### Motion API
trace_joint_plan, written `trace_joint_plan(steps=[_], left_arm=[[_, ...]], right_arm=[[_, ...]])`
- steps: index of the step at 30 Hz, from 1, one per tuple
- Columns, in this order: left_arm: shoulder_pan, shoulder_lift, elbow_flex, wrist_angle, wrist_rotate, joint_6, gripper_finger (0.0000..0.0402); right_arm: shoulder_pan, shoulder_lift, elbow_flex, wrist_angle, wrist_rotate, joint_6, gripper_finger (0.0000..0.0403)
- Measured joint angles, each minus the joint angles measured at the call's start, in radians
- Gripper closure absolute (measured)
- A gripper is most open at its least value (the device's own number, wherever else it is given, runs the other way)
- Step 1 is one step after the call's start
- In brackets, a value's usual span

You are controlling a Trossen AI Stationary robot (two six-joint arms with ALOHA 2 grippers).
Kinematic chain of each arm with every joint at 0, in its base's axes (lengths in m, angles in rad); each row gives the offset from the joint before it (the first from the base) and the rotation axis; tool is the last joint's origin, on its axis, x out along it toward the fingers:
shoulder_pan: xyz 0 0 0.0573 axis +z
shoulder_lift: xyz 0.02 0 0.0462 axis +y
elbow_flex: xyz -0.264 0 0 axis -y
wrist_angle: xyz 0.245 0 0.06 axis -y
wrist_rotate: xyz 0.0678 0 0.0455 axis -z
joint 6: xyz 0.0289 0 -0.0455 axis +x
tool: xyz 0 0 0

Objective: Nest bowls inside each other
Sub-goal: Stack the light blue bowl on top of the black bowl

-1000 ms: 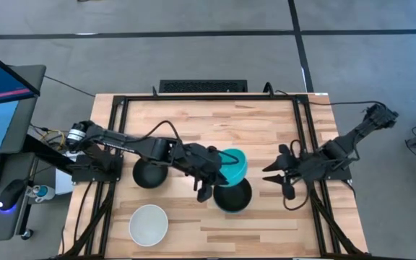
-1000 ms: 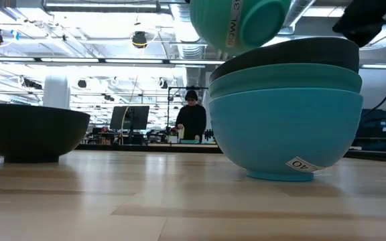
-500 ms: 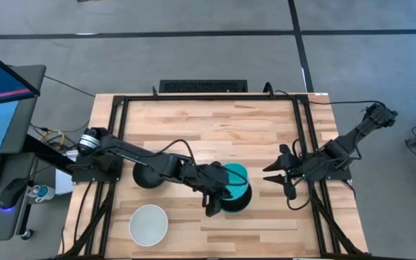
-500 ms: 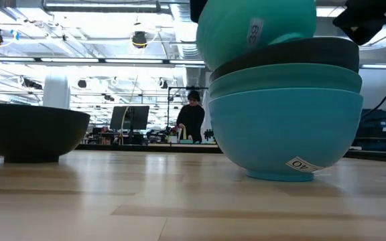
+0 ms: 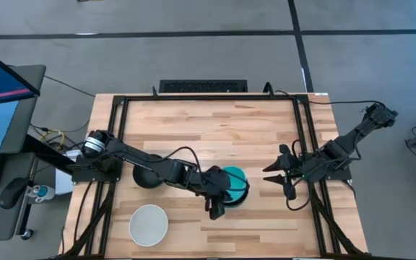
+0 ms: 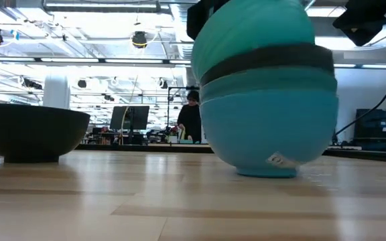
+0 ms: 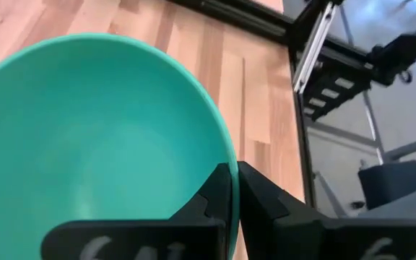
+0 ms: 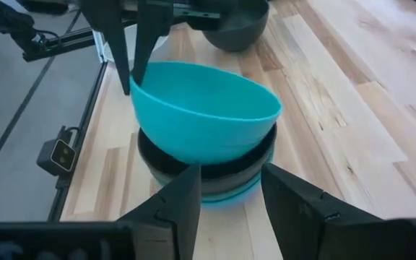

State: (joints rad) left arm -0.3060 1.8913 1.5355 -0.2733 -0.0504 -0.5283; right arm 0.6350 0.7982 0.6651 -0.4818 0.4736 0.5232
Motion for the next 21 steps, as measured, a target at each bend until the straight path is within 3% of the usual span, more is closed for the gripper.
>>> trace_joint_plan(steps=[21], left_arm=[[-0.021,0.025,0.002,-0.212,-0.134,-0.041,0.0401]], right_arm=[[0.000,0.000,0.000,0.014,0.002,0.000,0.0233]])
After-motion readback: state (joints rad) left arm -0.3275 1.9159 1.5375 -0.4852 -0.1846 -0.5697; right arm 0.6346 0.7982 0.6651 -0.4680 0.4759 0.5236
